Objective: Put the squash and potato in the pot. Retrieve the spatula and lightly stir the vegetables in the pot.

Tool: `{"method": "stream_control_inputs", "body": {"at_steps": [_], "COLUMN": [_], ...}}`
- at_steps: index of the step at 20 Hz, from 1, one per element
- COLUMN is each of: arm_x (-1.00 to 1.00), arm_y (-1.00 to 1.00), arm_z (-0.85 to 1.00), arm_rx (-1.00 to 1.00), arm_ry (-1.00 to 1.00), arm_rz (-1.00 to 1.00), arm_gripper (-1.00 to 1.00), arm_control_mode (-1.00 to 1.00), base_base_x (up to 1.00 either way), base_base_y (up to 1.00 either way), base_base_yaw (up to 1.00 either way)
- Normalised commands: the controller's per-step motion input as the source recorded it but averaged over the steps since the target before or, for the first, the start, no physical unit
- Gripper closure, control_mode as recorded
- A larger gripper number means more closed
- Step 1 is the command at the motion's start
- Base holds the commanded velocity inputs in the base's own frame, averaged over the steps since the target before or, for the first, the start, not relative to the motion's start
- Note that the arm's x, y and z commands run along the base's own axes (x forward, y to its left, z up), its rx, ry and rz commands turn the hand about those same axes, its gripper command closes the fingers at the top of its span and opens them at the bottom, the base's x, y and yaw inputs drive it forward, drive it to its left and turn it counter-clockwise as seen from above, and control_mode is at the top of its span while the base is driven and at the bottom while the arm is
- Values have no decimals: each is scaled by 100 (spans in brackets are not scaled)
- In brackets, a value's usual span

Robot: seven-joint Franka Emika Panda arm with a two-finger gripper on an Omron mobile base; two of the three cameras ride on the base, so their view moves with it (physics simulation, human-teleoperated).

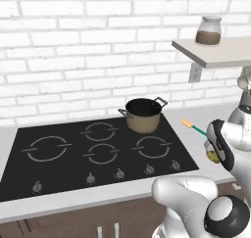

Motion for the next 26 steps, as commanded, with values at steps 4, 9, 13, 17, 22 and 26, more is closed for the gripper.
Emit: {"method": "stream_control_inputs", "body": {"at_steps": [4, 9, 13, 17, 22, 26], "arm_x": [17, 24, 28, 29, 27, 17], "arm_y": [-1, 0, -8, -10, -14, -2], "arm_z": [-34, -35, -28, -26, -25, -28], "arm_rx": [0, 0, 1, 2, 3, 0], "arm_ry": [1, 1, 5, 6, 7, 3], "arm_rz": [0, 0, 0, 0, 0, 0], "arm_gripper": [-100, -100, -100, -100, -100, 100], "arm_control_mode": [-100, -100, -100, -100, -100, -100], "base_base_x": [0, 0, 0, 0, 0, 0], "base_base_y": [0, 0, 0, 0, 0, 0], "base_base_yaw": [0, 0, 0, 0, 0, 0]}}
